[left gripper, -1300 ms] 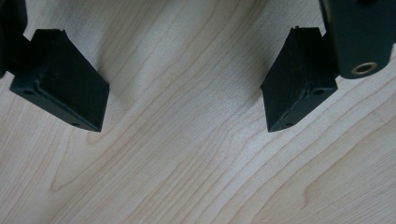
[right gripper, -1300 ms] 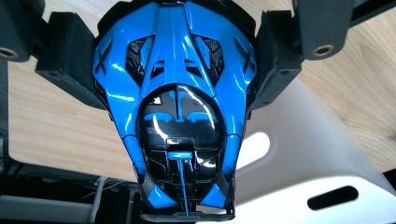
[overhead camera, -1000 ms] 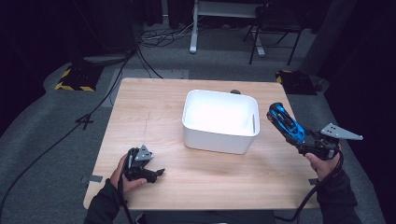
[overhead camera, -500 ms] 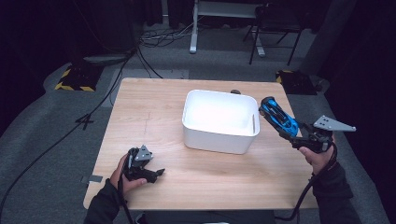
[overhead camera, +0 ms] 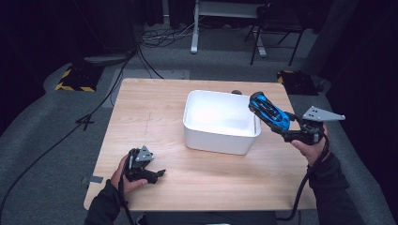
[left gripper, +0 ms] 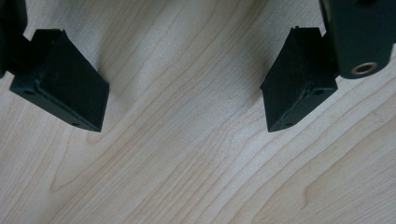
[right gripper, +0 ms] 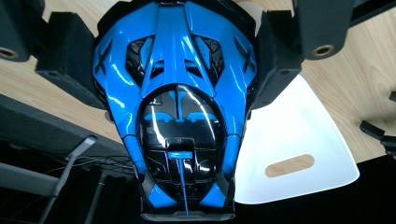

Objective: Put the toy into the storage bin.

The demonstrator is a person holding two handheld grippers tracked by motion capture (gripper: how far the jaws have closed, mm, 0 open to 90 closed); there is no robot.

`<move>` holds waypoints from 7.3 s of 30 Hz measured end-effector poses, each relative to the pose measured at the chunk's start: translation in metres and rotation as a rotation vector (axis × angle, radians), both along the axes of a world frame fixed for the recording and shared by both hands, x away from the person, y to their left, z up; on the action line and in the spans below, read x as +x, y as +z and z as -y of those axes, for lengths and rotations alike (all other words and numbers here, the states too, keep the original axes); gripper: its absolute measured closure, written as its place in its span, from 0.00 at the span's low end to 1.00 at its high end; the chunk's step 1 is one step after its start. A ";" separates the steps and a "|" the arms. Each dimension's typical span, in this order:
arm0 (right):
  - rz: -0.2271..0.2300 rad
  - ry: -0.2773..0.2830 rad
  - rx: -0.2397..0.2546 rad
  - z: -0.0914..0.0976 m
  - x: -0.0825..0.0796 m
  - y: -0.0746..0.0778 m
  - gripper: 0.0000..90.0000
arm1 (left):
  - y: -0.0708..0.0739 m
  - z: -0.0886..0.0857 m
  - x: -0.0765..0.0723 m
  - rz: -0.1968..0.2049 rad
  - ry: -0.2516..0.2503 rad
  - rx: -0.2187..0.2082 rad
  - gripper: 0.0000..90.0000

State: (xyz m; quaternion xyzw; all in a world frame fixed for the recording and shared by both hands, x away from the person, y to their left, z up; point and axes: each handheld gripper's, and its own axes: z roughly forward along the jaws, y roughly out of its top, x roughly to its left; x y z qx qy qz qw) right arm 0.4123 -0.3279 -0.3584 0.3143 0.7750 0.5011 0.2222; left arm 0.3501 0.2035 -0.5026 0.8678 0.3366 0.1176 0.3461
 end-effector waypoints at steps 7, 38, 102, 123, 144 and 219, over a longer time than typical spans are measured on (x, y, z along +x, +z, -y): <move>-0.017 0.046 -0.049 -0.019 0.012 0.005 0.29 | 0.000 0.000 0.000 0.000 0.000 0.000 0.17; -0.132 0.139 -0.342 -0.076 0.038 0.009 0.29 | 0.000 0.000 0.000 0.000 0.000 0.000 0.17; -0.268 0.229 -0.537 -0.107 0.074 0.004 0.62 | 0.000 0.000 0.000 0.005 0.003 0.004 0.17; -0.206 0.138 -0.429 -0.096 0.068 0.005 0.44 | 0.000 0.000 0.000 0.006 0.003 0.005 0.17; -0.039 0.025 -0.331 -0.084 0.049 0.007 0.19 | 0.000 0.000 0.000 0.006 0.003 0.004 0.17; -0.009 -0.079 -0.241 -0.006 -0.014 -0.021 0.20 | 0.000 0.000 -0.001 0.007 0.006 0.005 0.17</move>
